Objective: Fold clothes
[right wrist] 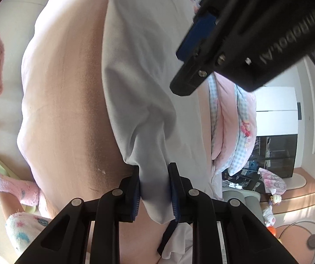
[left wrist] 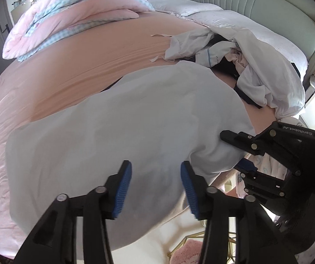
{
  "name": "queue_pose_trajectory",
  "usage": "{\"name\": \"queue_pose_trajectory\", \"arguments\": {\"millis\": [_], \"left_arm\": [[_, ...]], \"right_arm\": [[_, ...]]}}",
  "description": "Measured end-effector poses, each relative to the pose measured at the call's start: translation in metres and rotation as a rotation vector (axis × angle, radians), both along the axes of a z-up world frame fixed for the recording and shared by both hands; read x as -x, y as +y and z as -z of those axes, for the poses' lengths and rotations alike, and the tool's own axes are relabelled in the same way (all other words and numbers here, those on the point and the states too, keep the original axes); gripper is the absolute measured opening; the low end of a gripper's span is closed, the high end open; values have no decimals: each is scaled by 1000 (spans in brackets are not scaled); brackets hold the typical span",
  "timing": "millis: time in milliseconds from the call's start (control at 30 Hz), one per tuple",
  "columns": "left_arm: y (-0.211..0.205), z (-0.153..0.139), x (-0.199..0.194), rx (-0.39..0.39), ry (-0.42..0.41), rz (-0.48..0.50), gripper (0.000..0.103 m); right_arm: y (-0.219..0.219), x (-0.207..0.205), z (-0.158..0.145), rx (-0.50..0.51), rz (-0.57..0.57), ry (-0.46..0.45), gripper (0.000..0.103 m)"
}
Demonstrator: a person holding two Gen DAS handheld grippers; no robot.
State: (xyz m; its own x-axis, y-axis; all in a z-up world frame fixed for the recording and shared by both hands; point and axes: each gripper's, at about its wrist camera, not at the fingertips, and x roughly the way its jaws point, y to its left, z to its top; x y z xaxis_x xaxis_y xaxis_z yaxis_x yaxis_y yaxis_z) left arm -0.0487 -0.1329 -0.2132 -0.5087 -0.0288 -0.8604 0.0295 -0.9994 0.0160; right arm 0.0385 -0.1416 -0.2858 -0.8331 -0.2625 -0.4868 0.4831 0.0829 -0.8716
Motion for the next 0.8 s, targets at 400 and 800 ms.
{"name": "queue_pose_trajectory", "arguments": {"millis": [400,800], "left_arm": [[-13,6,-41,163,-31,-29,74],[3,21,-66,334,28,10,74]], "right_arm": [[7,36,-58,346,252,-344,13],[19,52,-79,532,427,-564,13]]}}
